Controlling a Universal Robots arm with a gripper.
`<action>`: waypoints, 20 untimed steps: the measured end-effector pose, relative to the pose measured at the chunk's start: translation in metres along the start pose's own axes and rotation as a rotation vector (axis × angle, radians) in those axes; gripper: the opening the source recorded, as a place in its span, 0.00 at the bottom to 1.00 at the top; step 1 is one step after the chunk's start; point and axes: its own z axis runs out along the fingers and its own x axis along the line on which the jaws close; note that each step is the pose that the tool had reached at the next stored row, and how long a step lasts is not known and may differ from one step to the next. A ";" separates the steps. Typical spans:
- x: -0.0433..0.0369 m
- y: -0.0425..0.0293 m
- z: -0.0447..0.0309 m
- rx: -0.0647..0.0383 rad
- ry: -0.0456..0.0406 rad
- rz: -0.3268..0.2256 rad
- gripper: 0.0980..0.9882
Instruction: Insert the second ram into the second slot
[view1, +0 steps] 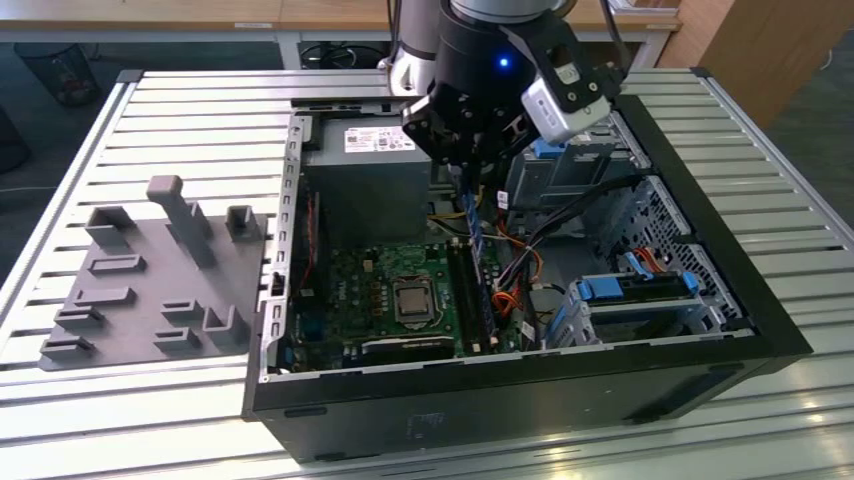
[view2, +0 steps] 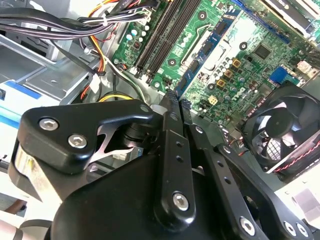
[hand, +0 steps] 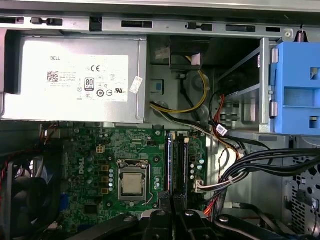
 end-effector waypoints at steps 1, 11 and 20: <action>0.0000 0.0000 0.0002 0.000 0.0000 0.000 0.04; 0.0000 -0.0001 0.0026 0.000 0.0000 0.000 0.04; 0.0001 -0.0002 0.0066 0.000 0.0000 0.000 0.04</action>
